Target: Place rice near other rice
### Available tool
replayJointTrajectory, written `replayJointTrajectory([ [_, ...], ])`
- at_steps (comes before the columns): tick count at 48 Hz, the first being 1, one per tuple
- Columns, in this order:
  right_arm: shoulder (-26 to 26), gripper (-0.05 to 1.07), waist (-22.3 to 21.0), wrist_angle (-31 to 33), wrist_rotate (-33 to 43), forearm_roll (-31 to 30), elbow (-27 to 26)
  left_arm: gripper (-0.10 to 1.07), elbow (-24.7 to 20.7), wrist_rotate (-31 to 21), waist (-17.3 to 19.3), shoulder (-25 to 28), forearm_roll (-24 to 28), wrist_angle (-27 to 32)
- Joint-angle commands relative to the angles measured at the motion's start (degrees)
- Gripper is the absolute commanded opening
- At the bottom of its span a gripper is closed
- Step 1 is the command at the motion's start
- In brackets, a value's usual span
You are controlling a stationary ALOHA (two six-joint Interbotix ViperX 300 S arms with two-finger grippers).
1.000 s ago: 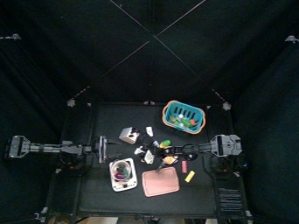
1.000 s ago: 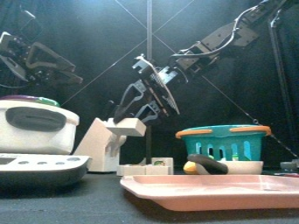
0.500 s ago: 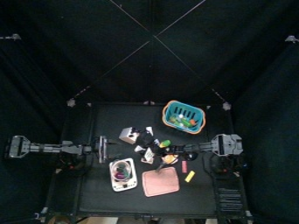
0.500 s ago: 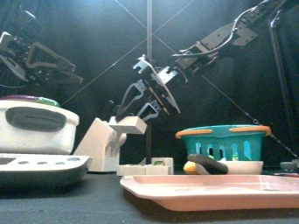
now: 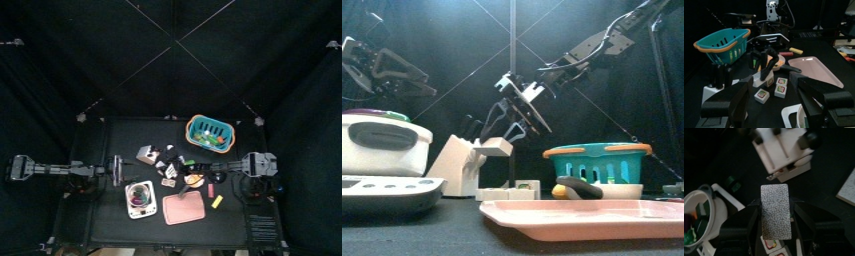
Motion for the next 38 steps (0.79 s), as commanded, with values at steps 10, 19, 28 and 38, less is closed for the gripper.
replayJointTrajectory([
  [10,-3.0,0.64,-5.4,9.3,0.0,5.0,-2.0,0.94,-0.5,0.0,-0.2,0.1,-1.0,-0.3],
  [19,-2.4,0.64,-5.3,19.7,-0.1,10.8,-2.0,0.94,-0.3,0.0,-0.3,0.1,-2.0,-0.2],
  [28,-1.0,0.65,-4.8,22.4,0.0,11.3,-2.1,0.94,-0.3,0.1,-0.3,0.1,-2.1,-0.2],
  [38,2.1,0.65,-5.0,23.0,0.1,12.5,-3.2,0.94,-0.3,0.1,-0.3,0.1,-2.1,-0.2],
])
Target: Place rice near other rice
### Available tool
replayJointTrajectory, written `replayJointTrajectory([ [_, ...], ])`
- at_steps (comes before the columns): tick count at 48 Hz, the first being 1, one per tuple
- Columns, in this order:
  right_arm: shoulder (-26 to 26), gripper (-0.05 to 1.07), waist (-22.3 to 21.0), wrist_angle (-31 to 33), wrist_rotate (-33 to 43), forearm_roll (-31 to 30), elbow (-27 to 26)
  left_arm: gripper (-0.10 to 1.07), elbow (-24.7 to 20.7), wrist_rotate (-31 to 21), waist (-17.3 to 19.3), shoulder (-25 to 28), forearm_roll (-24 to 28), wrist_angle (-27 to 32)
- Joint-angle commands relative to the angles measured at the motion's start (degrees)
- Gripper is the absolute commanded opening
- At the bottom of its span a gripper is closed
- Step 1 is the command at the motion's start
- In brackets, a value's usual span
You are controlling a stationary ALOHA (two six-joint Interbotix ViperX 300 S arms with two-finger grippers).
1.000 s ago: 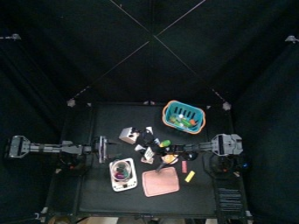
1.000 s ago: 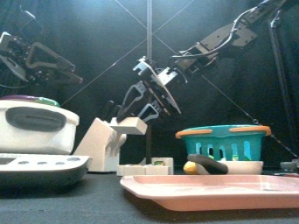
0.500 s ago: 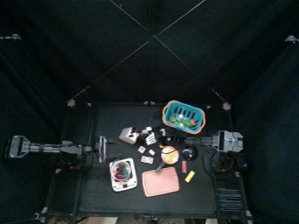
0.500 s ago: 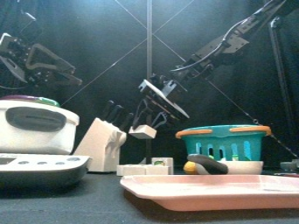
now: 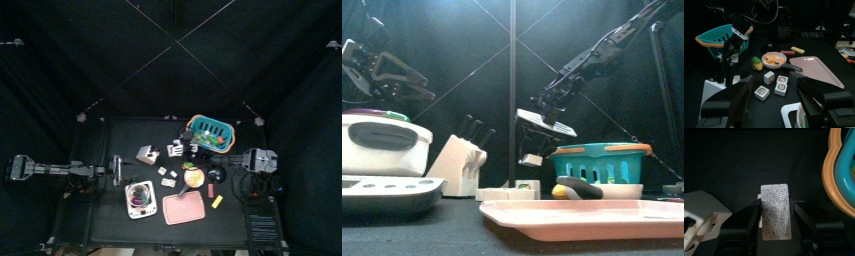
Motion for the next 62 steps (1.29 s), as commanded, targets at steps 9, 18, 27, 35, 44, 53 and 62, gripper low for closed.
replayJointTrajectory([
  [9,1.6,0.65,-0.4,2.4,0.1,2.2,-1.9,0.94,-0.5,0.1,0.0,0.1,-0.1,-0.3],
  [18,2.5,0.65,-0.4,2.9,0.1,2.4,-1.8,0.94,-0.4,0.1,-0.1,0.1,-0.1,-0.3],
  [27,3.8,0.66,-0.5,2.7,0.1,2.0,-2.1,0.94,-0.4,0.1,-0.1,0.1,-0.1,-0.3],
  [35,4.8,0.68,-0.9,2.7,0.2,2.0,-2.5,0.94,-0.4,0.2,-0.1,0.1,-0.1,-0.3],
  [44,5.5,0.76,-1.0,2.6,0.2,1.5,-3.4,0.94,-0.4,0.2,-0.1,0.1,-0.1,-0.3],
  [53,6.1,0.87,-0.8,2.7,0.1,1.4,-4.3,0.94,-0.4,0.1,-0.1,0.1,-0.1,-0.3],
  [62,6.2,0.94,-0.8,2.6,0.2,1.7,-4.4,0.94,-0.4,0.2,-0.1,0.1,-0.1,-0.3],
])
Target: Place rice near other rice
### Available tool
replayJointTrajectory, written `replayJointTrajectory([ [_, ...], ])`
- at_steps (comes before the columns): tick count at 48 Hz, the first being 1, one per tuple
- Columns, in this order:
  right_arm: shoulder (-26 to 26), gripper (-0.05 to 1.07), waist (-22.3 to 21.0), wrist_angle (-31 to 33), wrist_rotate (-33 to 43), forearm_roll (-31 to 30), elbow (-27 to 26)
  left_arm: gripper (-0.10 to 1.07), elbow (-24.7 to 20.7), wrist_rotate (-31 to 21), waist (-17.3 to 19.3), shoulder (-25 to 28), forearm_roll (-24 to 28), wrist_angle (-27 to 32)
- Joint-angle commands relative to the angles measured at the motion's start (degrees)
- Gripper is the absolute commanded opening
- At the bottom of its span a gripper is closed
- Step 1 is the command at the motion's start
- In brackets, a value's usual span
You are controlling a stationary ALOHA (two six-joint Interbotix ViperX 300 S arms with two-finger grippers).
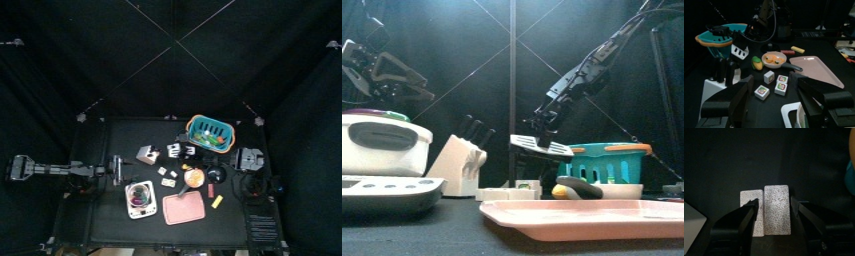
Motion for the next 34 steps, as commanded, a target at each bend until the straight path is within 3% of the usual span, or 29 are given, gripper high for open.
replayJointTrajectory([
  [1,-1.1,0.94,-0.2,0.1,0.2,0.0,-1.2,0.94,-0.6,0.1,-0.2,0.1,-0.1,-0.2],
  [34,-1.2,0.94,0.7,0.4,0.3,-0.3,-3.6,0.94,-0.6,0.2,-0.2,0.1,-0.1,-0.2],
])
